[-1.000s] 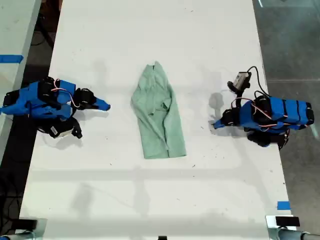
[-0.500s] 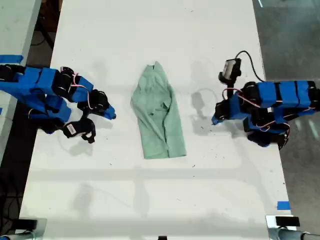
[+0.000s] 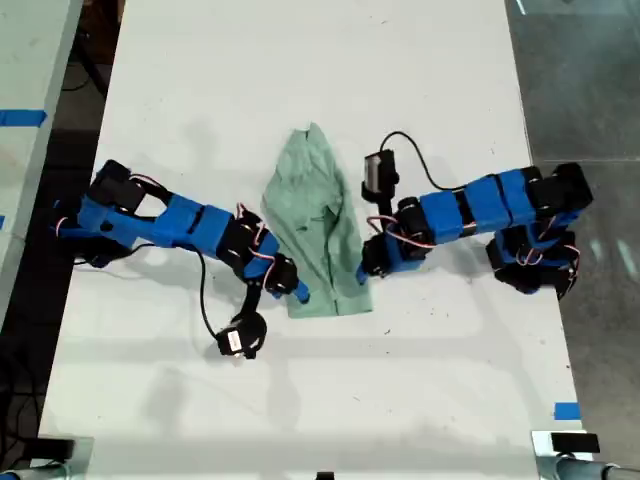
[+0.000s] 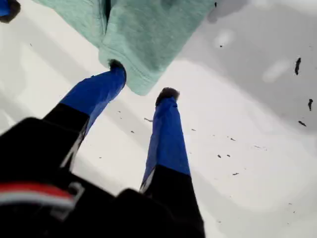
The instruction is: Fold t shirt
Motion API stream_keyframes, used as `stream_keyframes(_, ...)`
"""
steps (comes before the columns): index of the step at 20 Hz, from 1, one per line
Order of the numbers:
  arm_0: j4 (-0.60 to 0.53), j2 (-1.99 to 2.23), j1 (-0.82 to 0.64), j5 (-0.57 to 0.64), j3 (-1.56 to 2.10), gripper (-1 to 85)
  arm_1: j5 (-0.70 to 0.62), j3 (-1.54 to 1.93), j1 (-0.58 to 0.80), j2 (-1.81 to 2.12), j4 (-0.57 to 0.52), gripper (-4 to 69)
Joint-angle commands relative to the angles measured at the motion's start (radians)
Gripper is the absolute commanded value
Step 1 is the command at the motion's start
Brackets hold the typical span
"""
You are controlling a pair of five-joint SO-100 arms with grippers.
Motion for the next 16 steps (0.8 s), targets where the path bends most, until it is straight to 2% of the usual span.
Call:
stream_keyframes(1,-0.014,-0.04,-0.006,0.009,-0.095,18.9,0.018,-0.118,-0.029,-0.058,0.012,16.5)
stream_keyframes(7,-0.021,-0.167,-0.038,0.025,-0.107,17.3,0.046,-0.118,-0.067,-0.127,-0.014,15.7)
stream_keyframes(8,-0.034,-0.184,-0.04,0.037,-0.11,14.4,0.052,-0.118,-0.077,-0.137,-0.017,15.7)
stream_keyframes(9,-0.041,-0.209,-0.048,0.049,-0.114,5.4,0.055,-0.118,-0.081,-0.146,-0.018,15.7)
stream_keyframes(10,-0.041,-0.235,-0.054,0.057,-0.126,0.0,0.058,-0.117,-0.083,-0.155,-0.026,15.7)
stream_keyframes(16,-0.034,-0.236,-0.051,0.069,-0.14,0.0,0.057,-0.181,-0.097,-0.252,-0.077,16.0)
